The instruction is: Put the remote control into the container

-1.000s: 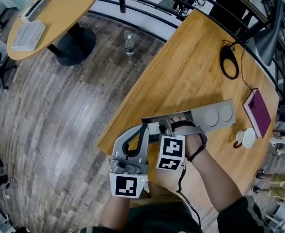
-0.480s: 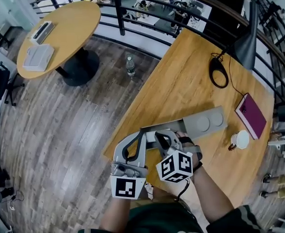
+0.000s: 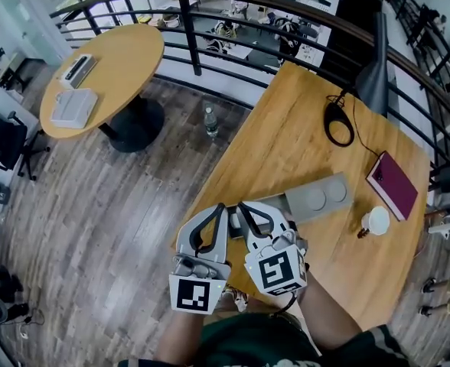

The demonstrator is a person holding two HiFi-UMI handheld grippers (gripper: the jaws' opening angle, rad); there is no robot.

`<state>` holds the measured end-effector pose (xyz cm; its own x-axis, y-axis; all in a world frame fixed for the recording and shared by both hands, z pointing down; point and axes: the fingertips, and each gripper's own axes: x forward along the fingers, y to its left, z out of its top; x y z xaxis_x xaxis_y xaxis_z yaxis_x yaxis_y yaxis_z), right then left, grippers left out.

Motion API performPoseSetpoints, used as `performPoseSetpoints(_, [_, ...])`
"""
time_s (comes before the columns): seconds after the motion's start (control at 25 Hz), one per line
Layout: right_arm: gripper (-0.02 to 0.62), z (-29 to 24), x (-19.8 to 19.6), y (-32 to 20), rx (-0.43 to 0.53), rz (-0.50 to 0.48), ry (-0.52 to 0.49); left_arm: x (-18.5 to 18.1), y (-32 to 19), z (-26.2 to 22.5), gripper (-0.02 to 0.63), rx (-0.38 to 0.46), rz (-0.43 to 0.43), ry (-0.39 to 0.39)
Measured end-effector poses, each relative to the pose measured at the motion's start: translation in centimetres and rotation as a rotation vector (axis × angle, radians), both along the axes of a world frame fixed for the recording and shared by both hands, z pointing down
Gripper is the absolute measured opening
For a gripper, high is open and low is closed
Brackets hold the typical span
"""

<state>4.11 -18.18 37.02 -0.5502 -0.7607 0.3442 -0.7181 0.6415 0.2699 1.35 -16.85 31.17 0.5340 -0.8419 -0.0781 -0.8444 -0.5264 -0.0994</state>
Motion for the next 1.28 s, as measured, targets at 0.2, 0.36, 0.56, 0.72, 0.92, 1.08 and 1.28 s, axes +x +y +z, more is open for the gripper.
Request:
performPoseSetpoints(0.2, [0.015, -5.2, 0.6, 0.8, 0.167, 0.038, -0.184, -0.2, 0.1, -2.4, -0.003, 0.032, -0.009, 0.002])
performPoseSetpoints(0.36, [0.015, -8.1, 1.0, 1.3, 0.225, 0.057, -0.315, -0.1, 0.3, -3.6, -0.003, 0.036, -0.007, 0.014])
performPoseSetpoints(0.56, [0.015, -10.2, 1.3, 1.7, 0.272, 0.06, -0.38, -0.2, 0.5, -3.6, -0.003, 0.008, -0.007, 0.034])
performPoseSetpoints(0.72, [0.015, -10.7, 2.0, 2.0, 0.285, 0.077, -0.373, -0.7, 0.4, -4.1, -0.003, 0.024, -0.012, 0.042])
performPoseSetpoints(0.92, [0.015, -11.6, 2.3, 2.1, 0.306, 0.079, -0.375, -0.5, 0.4, -4.3, -0.003, 0.03, -0.002, 0.043])
performPoseSetpoints(1.08, [0.015, -11.6, 2.3, 2.2, 0.316, 0.08, -0.362, -0.3, 0.3, -4.3, -0.003, 0.033, 0.008, 0.035])
performPoseSetpoints(1.28, [0.015, -11.7, 2.4, 2.0, 0.328, 0.089, -0.347, -0.2, -0.1, -4.5, -0.003, 0.041, 0.019, 0.04])
